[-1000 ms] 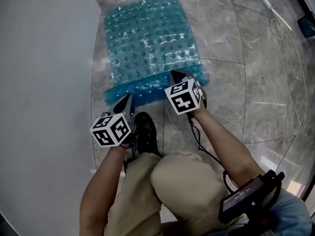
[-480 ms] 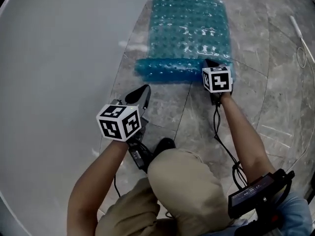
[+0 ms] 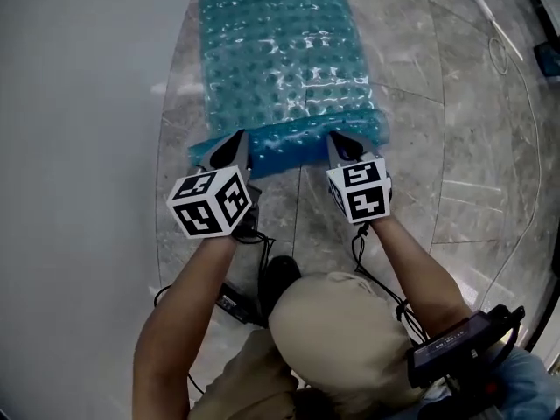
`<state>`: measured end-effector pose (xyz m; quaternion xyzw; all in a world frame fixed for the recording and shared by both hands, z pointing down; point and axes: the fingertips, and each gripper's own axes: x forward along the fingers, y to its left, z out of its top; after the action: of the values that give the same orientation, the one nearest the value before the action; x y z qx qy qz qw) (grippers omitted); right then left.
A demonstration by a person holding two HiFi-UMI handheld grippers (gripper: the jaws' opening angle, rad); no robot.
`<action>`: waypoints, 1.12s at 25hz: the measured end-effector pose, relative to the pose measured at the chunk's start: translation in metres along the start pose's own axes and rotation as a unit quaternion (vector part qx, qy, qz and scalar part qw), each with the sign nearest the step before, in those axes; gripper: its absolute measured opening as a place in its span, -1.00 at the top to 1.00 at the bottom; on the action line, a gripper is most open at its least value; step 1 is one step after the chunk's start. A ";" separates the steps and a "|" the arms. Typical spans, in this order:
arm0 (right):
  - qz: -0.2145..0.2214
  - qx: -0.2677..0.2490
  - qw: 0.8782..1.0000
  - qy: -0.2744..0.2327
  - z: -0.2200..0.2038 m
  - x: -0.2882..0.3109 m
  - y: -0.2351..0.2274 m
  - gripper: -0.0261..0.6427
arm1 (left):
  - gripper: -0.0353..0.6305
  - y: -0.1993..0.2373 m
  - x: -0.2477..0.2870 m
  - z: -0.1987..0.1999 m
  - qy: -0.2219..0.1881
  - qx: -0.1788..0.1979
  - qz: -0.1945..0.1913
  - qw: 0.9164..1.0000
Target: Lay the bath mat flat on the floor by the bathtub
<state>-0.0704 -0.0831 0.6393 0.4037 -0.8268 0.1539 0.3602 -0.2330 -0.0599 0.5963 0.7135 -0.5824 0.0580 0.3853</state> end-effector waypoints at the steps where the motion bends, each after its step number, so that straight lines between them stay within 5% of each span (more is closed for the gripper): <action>1: 0.002 -0.009 1.000 0.003 -0.005 -0.005 0.003 0.90 | 0.87 0.002 0.004 -0.005 0.010 -0.004 0.000 1.000; 5: 0.050 -0.016 0.998 0.045 -0.009 -0.025 0.013 0.90 | 0.87 0.019 0.016 -0.031 0.054 -0.011 0.016 0.998; 9: 0.047 0.032 0.998 0.034 0.025 -0.048 0.006 0.90 | 0.87 0.026 0.015 -0.039 0.040 0.012 0.040 0.998; 16: 0.019 0.012 1.000 0.015 0.012 -0.026 0.012 0.90 | 0.87 0.009 -0.018 -0.094 0.031 -0.064 0.015 0.997; 21: 0.001 -0.007 1.000 0.030 -0.007 -0.004 0.018 0.90 | 0.87 -0.006 -0.029 -0.088 0.035 -0.041 0.006 0.999; 28: 0.041 -0.003 0.999 0.021 -0.045 -0.038 0.041 0.90 | 0.87 -0.015 -0.041 -0.080 0.035 -0.017 0.024 0.999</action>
<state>-0.0655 -0.0115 0.6448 0.3652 -0.8352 0.1743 0.3724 -0.2033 0.0224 0.6232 0.6902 -0.5863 0.0826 0.4160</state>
